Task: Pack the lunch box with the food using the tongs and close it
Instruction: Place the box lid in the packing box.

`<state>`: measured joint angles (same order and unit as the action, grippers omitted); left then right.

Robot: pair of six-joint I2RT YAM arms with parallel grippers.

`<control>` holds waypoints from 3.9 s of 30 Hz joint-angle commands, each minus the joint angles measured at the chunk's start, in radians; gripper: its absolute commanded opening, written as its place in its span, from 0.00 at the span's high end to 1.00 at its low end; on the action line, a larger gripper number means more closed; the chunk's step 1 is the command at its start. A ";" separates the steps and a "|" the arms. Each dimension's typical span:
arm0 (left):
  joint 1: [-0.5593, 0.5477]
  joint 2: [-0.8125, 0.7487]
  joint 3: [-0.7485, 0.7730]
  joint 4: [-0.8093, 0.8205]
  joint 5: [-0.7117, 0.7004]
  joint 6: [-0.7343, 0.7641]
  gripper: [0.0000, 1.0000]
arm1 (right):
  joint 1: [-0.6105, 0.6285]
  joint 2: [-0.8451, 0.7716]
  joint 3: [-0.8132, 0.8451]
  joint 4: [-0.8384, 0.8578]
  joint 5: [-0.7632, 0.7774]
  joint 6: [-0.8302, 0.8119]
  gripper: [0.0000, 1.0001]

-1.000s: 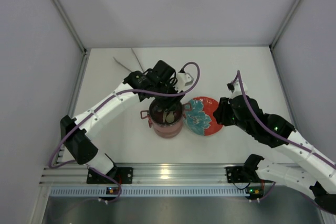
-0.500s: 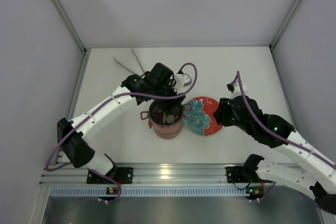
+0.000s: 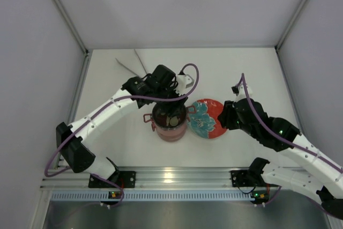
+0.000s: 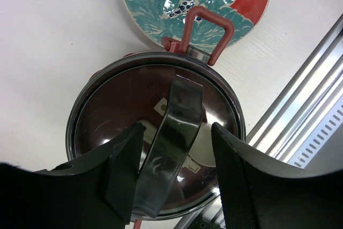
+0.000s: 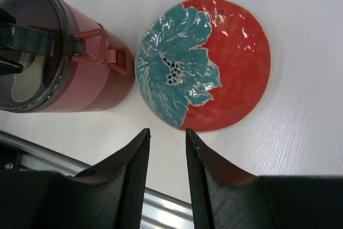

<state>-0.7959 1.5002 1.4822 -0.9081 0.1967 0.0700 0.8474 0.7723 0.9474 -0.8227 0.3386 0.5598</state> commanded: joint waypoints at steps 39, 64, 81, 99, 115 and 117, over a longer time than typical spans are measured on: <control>-0.006 -0.106 -0.046 -0.037 -0.115 -0.067 0.54 | -0.018 -0.001 0.008 0.005 -0.007 0.008 0.68; -0.005 -0.107 -0.060 -0.040 -0.108 -0.065 0.47 | -0.019 0.024 0.004 0.033 -0.007 0.000 0.68; -0.005 -0.147 -0.034 -0.035 -0.143 -0.045 0.34 | -0.019 0.062 0.004 0.060 -0.021 -0.005 0.68; -0.005 -0.213 -0.100 -0.035 -0.157 -0.065 0.32 | -0.019 0.147 0.070 0.095 -0.033 -0.032 0.67; -0.005 -0.196 -0.105 -0.009 -0.175 -0.029 0.32 | -0.019 0.168 0.079 0.108 -0.044 -0.038 0.67; -0.005 -0.190 -0.100 0.009 -0.155 -0.007 0.32 | -0.019 0.168 0.077 0.108 -0.044 -0.038 0.67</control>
<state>-0.7967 1.3018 1.3724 -0.9424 0.0288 0.0284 0.8474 0.9386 0.9836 -0.7807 0.2924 0.5331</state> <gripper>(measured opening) 0.685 0.332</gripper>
